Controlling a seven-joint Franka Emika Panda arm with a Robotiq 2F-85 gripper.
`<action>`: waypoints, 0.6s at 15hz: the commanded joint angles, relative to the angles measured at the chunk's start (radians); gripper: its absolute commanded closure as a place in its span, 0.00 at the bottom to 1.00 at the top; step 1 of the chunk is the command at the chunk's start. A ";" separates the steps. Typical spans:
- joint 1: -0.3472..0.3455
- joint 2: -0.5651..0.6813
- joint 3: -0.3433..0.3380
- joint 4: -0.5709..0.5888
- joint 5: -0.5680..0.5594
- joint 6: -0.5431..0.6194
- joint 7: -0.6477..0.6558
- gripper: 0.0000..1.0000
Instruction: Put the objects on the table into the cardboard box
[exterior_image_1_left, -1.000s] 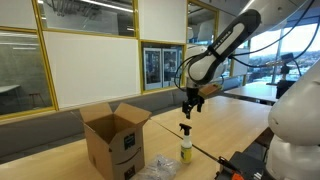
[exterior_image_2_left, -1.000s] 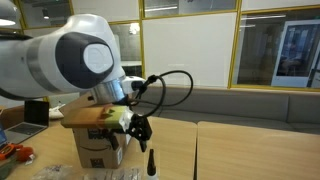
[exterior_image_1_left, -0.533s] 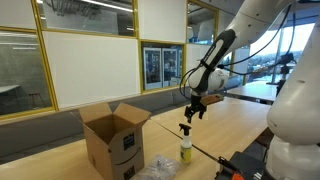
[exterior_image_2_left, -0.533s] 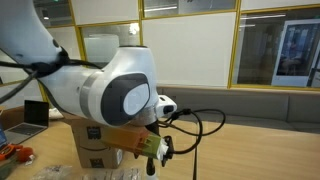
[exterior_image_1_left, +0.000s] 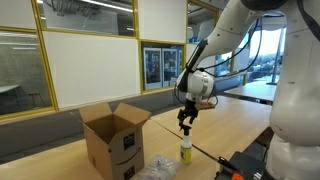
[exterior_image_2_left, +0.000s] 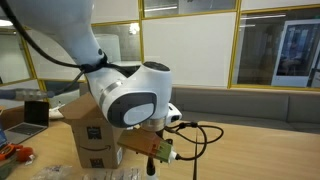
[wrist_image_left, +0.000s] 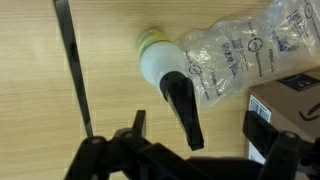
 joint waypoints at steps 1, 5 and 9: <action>-0.009 0.079 0.018 0.074 0.084 -0.021 -0.122 0.00; -0.006 0.126 0.017 0.082 0.055 -0.021 -0.145 0.00; -0.004 0.149 0.025 0.080 0.055 -0.029 -0.165 0.00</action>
